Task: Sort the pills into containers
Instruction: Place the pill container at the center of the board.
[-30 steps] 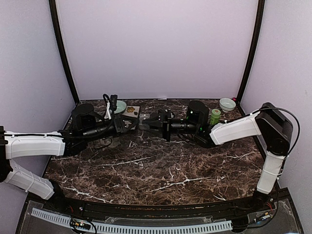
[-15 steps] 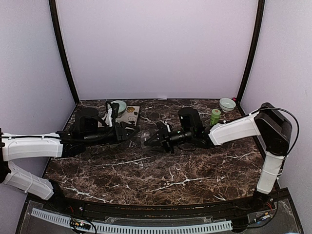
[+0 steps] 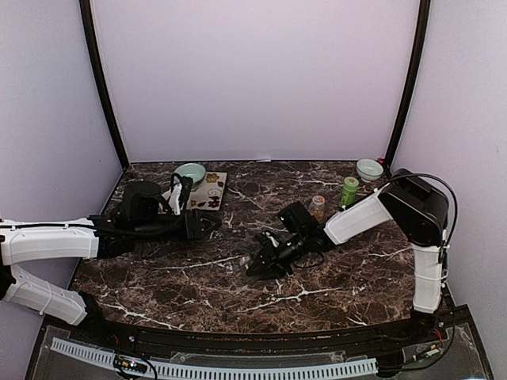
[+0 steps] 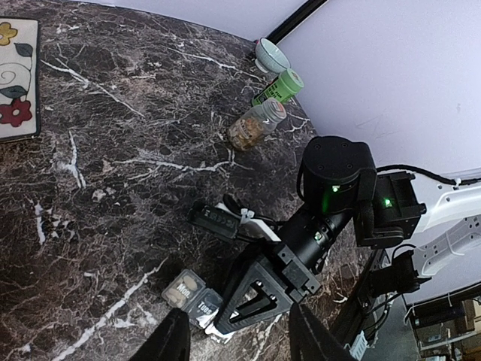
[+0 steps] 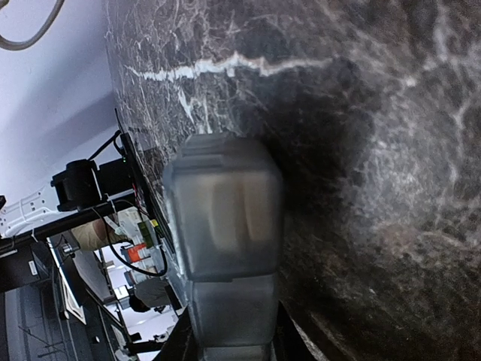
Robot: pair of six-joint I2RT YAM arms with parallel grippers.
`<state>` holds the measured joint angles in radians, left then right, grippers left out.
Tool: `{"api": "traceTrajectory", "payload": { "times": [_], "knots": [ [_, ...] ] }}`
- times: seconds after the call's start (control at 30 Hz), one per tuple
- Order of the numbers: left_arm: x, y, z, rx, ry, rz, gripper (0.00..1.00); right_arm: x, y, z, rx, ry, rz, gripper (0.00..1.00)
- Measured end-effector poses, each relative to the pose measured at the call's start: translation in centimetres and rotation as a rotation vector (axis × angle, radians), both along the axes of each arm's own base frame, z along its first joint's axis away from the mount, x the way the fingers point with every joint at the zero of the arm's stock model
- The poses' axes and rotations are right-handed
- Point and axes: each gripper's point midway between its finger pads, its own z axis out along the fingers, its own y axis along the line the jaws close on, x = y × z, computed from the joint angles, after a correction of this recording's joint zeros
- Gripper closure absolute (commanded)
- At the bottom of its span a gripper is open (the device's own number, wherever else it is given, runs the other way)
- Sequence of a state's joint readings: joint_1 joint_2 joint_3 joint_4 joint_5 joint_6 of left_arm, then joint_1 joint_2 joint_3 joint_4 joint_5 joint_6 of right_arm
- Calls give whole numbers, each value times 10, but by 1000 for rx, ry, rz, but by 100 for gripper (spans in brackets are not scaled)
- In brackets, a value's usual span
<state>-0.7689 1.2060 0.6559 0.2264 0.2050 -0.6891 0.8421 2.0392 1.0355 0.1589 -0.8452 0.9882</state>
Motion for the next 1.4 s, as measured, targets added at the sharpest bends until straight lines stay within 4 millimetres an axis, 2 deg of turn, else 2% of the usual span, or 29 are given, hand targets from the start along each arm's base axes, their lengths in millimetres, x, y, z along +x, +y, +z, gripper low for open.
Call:
{"api": "traceTrajectory", "payload": {
  "times": [0.17,0.33,0.57,0.73,0.87,0.97,1.07,1.17,1.23,1.3,1.4],
  "knots": [
    [-4,6,-3,19,-2,2,52,5,0,-1,-19,-50,33,61],
    [-8,9,-8,36,2,-2,52,8,1,1,-26,-93,62,45],
    [-10,11,-13,50,8,-7,52,14,-2,5,-52,-140,60,42],
    [-11,11,-14,60,-3,-16,52,26,-9,5,-137,-203,30,41],
    [-11,11,-16,71,-9,-23,51,44,-23,5,-246,-285,-19,41],
    [-10,11,-19,88,-15,-32,51,57,-40,5,-362,-361,-59,41],
    [-10,10,-27,117,-11,-43,51,65,-57,7,-488,-445,-86,47],
    [-11,11,-37,151,-2,-53,52,64,-59,18,-569,-538,-87,69],
    [-12,13,-42,174,1,-57,52,57,-52,27,-592,-594,-74,85],
    [-12,15,-44,191,0,-56,52,47,-40,36,-596,-651,-49,95],
    [-11,18,-47,214,-2,-50,52,32,-18,55,-595,-717,-37,100]
  ]
}}
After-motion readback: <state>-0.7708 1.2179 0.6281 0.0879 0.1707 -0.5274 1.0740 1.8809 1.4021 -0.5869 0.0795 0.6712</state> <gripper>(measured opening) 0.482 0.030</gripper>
